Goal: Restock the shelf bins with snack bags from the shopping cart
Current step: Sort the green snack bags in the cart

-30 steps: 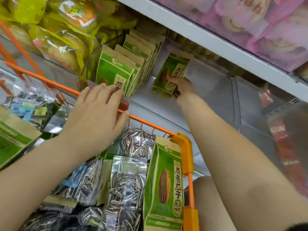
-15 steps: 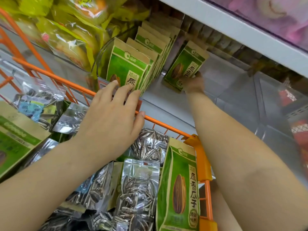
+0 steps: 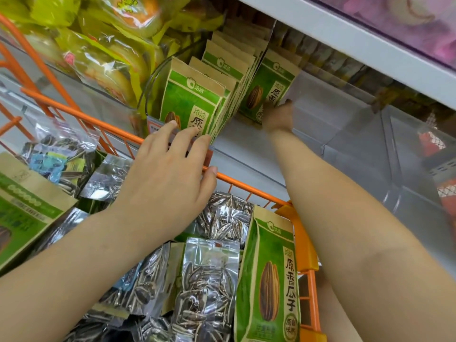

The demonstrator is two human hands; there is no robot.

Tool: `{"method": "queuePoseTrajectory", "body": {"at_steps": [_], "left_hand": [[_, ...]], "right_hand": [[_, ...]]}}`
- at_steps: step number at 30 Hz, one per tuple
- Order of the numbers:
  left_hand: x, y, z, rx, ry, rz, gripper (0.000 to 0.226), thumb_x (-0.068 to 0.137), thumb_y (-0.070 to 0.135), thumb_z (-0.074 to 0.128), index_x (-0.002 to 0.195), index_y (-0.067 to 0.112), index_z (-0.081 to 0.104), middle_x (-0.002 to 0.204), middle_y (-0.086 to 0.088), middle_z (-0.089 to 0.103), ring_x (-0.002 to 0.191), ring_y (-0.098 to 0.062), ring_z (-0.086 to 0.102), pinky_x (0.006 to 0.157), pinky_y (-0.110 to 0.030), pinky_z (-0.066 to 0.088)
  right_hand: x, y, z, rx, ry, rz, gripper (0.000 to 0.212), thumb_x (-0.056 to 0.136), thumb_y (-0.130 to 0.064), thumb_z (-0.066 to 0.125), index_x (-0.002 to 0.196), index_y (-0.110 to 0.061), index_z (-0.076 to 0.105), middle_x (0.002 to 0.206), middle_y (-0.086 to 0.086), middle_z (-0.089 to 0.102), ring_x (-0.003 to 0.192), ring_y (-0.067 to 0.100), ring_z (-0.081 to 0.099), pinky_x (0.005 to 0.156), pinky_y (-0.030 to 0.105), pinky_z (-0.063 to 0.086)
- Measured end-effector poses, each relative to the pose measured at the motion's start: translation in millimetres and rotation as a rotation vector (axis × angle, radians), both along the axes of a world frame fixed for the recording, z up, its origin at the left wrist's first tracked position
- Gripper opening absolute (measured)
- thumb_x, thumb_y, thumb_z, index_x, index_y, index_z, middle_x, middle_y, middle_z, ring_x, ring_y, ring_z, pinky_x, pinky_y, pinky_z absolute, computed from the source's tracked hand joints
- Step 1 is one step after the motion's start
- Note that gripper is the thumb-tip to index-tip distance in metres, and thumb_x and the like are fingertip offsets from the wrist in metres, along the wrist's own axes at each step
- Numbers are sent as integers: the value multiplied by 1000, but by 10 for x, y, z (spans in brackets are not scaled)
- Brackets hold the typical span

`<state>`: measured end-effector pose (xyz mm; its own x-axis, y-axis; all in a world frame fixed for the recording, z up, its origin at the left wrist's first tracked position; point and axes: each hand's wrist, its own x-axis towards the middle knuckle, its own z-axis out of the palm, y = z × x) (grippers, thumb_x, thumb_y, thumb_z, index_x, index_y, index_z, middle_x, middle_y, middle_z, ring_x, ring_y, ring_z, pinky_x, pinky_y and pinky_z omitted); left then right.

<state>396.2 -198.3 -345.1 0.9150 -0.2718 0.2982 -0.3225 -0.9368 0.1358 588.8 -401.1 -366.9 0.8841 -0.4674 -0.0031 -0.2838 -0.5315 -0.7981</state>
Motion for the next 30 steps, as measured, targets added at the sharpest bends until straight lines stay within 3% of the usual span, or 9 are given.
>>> {"method": "queuePoseTrajectory", "body": {"at_steps": [5, 10, 12, 14, 19, 22, 24, 27, 30], "left_hand": [[-2, 8, -2, 10, -8, -10, 56, 92, 40, 32, 132, 5, 51, 132, -17, 54, 126, -39, 43, 105, -51, 36], [16, 38, -6, 8, -11, -23, 55, 92, 40, 32, 131, 5, 51, 132, -16, 54, 126, -38, 43, 105, -51, 36], [19, 53, -13, 5, -28, -31, 54, 92, 39, 34, 130, 5, 52, 130, -16, 55, 124, -39, 44, 103, -51, 38], [22, 65, -16, 4, -23, -39, 54, 92, 40, 34, 130, 6, 52, 130, -15, 55, 124, -39, 44, 103, -51, 39], [19, 124, 82, -45, 61, -80, 56, 93, 44, 34, 137, 12, 46, 138, -8, 50, 131, -34, 39, 105, -49, 37], [40, 162, 219, -81, 136, -109, 51, 97, 43, 38, 141, 16, 38, 145, -2, 42, 136, -25, 32, 108, -42, 33], [14, 177, 368, -36, 133, -127, 46, 97, 40, 40, 137, 17, 42, 141, -3, 44, 129, -24, 39, 100, -39, 37], [-110, 309, 569, 32, 160, -139, 37, 97, 39, 40, 126, 19, 49, 120, -5, 58, 109, -27, 54, 83, -38, 47], [-349, 577, 626, -31, 260, -118, 31, 98, 36, 41, 124, 22, 51, 110, -4, 65, 97, -25, 61, 77, -41, 51]], "right_hand": [[-31, -35, -25, -19, 32, 51, 43, 101, -28, 44, 139, -10, 36, 138, 10, 52, 125, 28, 49, 85, 26, 38], [-102, 37, 90, 156, 128, 25, 50, 99, -41, 44, 134, -6, 40, 130, 12, 55, 112, 28, 57, 96, 42, 48], [-167, -2, 180, 275, 128, -2, 39, 99, -39, 43, 122, -8, 46, 110, 7, 61, 90, 21, 57, 98, 44, 48], [-268, -38, 344, 352, 111, -38, 21, 101, -33, 43, 105, -13, 45, 83, 0, 50, 69, 14, 45, 100, 42, 46], [-787, 105, 745, 302, -25, 47, 39, 98, -27, 48, 134, -12, 45, 95, -1, 52, 77, 11, 50, 95, 38, 50], [-1394, 239, 819, 135, -130, 284, 36, 95, -25, 54, 130, -15, 50, 103, -5, 57, 93, 9, 54, 85, 27, 45], [-1810, 293, 839, -19, -175, 482, 33, 94, -22, 56, 127, -19, 54, 115, -6, 58, 104, 7, 54, 89, 21, 40], [-2317, 332, 815, -338, -101, 745, 27, 94, -34, 54, 119, -25, 61, 114, -10, 63, 107, 6, 57, 92, 24, 42], [-2688, 381, 709, -645, -17, 913, 41, 91, -50, 43, 123, -29, 58, 120, -9, 63, 111, 12, 56, 92, 33, 45]]}}
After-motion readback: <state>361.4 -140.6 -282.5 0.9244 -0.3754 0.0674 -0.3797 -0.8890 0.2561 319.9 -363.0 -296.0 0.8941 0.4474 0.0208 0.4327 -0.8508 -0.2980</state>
